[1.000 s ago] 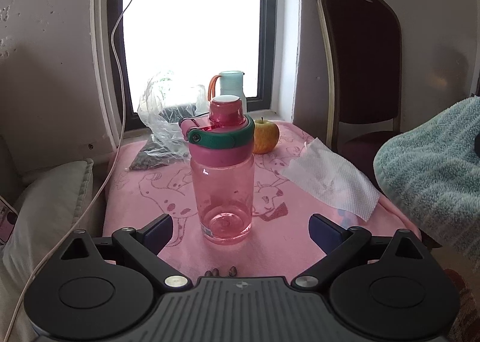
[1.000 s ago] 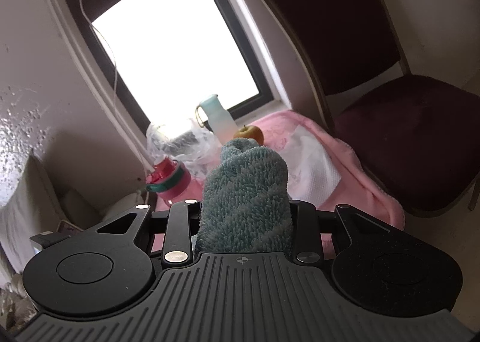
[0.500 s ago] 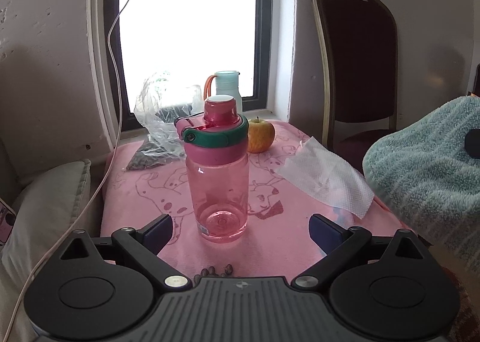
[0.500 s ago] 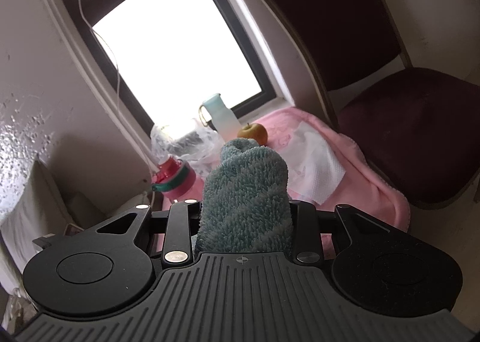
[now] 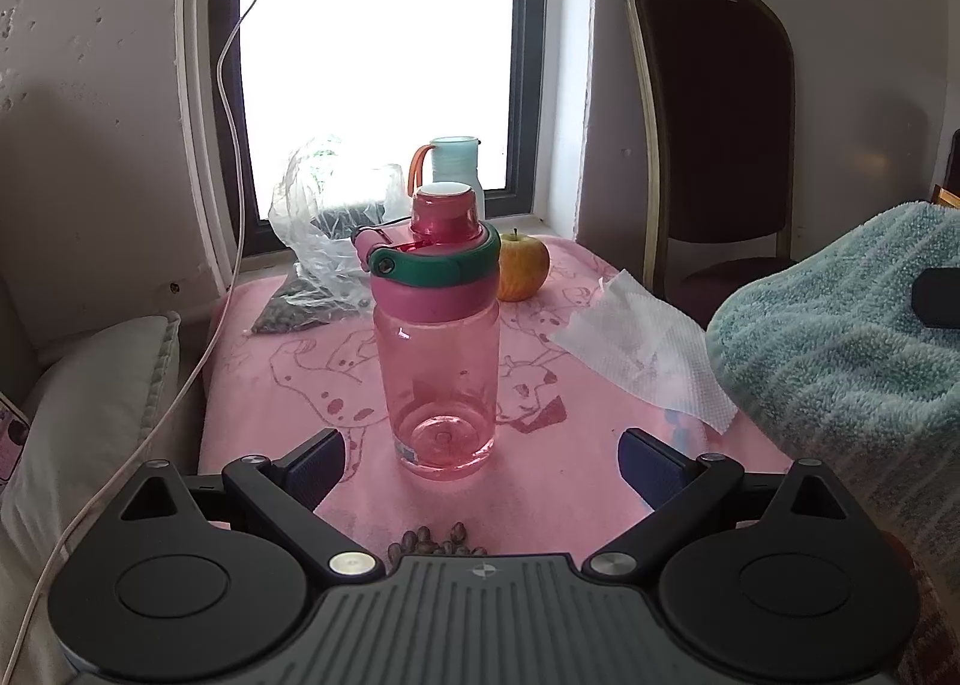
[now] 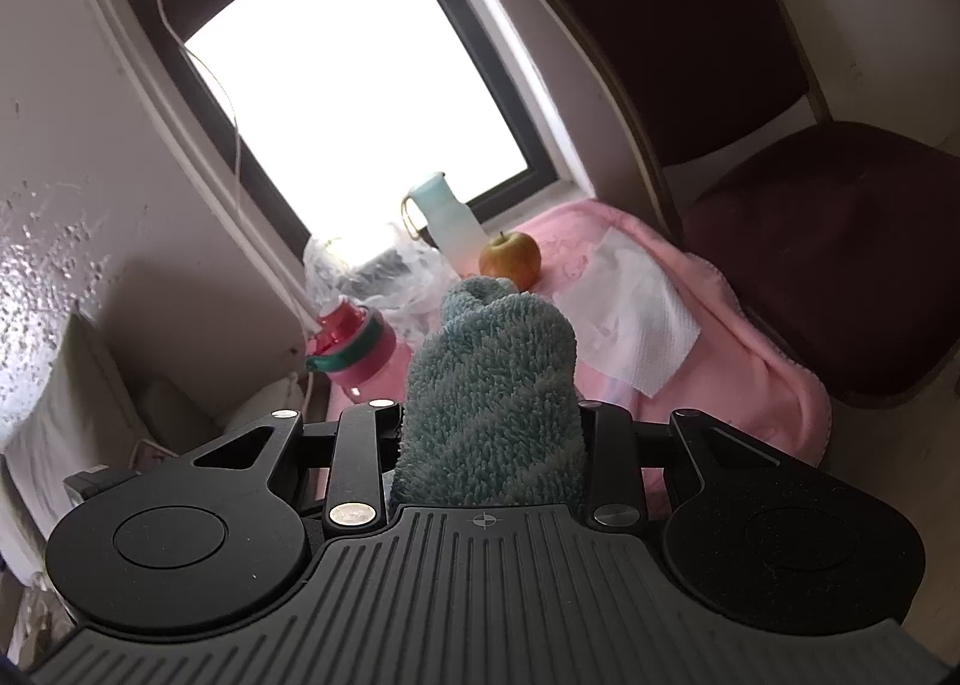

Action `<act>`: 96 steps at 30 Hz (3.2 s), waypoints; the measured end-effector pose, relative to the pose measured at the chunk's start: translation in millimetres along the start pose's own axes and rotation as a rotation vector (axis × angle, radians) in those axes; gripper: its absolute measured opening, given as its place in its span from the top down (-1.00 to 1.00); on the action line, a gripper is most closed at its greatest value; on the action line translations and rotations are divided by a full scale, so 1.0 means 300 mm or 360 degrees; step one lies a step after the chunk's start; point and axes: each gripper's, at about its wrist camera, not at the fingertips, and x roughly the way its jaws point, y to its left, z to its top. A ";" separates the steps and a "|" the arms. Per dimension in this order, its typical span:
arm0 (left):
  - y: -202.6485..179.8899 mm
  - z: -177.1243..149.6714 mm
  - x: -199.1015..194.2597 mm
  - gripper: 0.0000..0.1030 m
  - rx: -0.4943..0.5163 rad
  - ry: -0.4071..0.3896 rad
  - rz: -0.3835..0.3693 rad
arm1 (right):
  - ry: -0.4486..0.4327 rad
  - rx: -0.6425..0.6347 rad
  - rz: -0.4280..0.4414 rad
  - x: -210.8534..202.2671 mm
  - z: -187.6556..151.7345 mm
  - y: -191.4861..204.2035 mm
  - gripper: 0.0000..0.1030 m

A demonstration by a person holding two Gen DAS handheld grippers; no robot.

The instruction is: Clean container

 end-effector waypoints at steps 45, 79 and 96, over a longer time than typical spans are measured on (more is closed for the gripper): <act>-0.010 0.006 -0.004 -0.92 0.0024 0.0012 0.0022 | 0.0012 0.0042 0.0048 0.021 -0.007 -0.017 0.29; -0.010 -0.006 0.005 -0.92 -0.0003 0.0026 0.0030 | 0.0051 0.0058 0.0040 0.040 -0.027 0.002 0.23; -0.007 0.000 -0.003 -0.92 0.0001 0.0018 0.0026 | 0.0057 0.0051 0.0046 0.043 -0.026 0.010 0.23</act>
